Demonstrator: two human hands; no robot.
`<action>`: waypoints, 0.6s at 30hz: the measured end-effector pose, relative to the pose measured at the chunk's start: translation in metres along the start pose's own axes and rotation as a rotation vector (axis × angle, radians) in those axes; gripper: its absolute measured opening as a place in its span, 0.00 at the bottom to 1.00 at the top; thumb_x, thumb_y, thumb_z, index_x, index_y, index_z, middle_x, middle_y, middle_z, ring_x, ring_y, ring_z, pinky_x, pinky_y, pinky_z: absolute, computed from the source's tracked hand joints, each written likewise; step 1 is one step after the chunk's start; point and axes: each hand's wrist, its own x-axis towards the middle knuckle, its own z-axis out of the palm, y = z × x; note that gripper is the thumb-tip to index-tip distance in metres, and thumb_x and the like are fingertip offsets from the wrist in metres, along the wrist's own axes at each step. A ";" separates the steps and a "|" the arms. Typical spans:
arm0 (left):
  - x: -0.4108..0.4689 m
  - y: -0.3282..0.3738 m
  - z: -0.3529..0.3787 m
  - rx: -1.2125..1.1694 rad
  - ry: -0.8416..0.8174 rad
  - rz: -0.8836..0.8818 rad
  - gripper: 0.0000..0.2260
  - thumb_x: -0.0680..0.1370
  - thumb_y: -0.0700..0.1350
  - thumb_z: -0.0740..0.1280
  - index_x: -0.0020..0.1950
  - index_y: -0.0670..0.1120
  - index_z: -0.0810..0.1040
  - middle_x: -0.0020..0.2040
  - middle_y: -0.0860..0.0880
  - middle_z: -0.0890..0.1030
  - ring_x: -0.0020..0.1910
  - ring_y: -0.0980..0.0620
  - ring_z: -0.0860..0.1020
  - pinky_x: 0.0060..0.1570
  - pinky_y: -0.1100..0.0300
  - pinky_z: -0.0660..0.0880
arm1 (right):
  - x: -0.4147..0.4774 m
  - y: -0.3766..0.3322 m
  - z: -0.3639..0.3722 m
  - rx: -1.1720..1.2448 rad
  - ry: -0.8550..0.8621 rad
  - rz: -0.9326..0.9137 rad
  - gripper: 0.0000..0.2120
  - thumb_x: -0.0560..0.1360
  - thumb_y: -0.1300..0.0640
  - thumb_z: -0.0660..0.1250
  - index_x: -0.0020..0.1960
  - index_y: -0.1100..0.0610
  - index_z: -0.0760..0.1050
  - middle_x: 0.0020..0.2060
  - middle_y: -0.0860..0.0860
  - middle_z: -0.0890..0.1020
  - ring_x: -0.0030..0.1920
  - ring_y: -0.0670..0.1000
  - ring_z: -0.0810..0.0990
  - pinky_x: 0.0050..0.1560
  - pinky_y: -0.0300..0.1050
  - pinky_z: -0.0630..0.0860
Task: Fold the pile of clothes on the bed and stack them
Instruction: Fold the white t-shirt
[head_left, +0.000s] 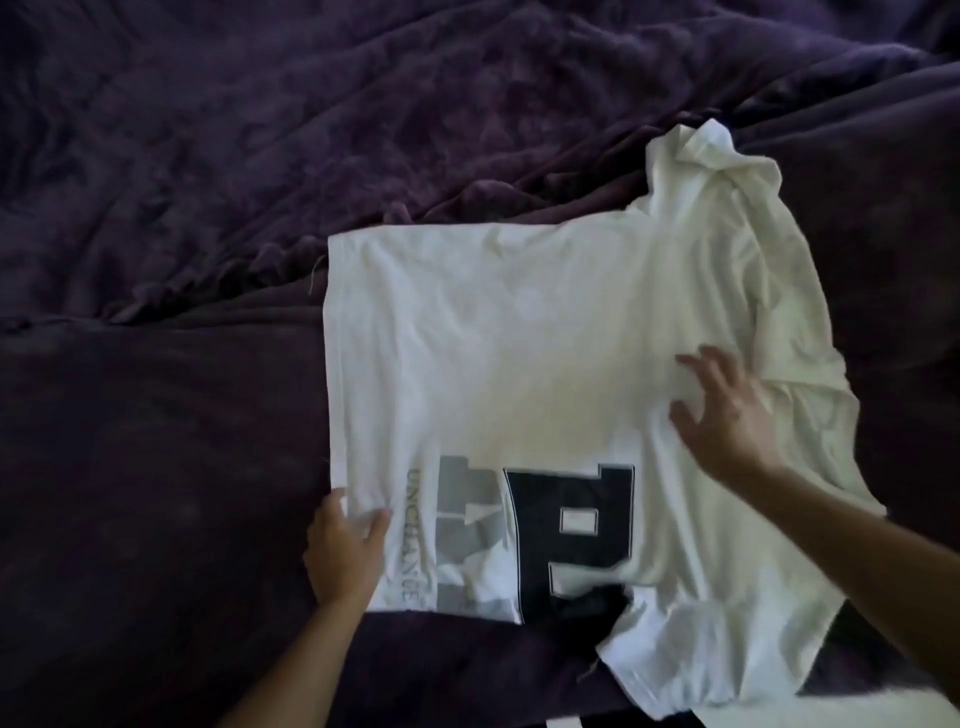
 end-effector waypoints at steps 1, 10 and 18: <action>-0.010 -0.012 0.004 -0.026 -0.048 -0.020 0.23 0.71 0.51 0.73 0.63 0.45 0.72 0.56 0.44 0.79 0.54 0.40 0.77 0.51 0.47 0.75 | -0.025 -0.005 0.007 0.006 -0.038 -0.040 0.22 0.70 0.61 0.72 0.63 0.58 0.74 0.63 0.58 0.73 0.60 0.62 0.74 0.45 0.55 0.77; -0.046 -0.057 -0.008 -0.308 -0.225 -0.097 0.26 0.66 0.36 0.76 0.60 0.49 0.71 0.50 0.48 0.79 0.48 0.47 0.79 0.46 0.51 0.78 | -0.223 -0.018 0.043 -0.356 -0.465 -0.028 0.33 0.65 0.39 0.72 0.66 0.53 0.73 0.70 0.56 0.70 0.69 0.62 0.68 0.57 0.58 0.73; -0.060 -0.100 -0.049 -0.283 -0.050 -0.120 0.07 0.73 0.40 0.73 0.45 0.39 0.77 0.36 0.40 0.79 0.28 0.44 0.78 0.30 0.56 0.76 | -0.245 0.055 -0.026 -0.399 -0.250 0.288 0.05 0.74 0.56 0.64 0.43 0.54 0.78 0.43 0.53 0.83 0.42 0.60 0.81 0.39 0.47 0.74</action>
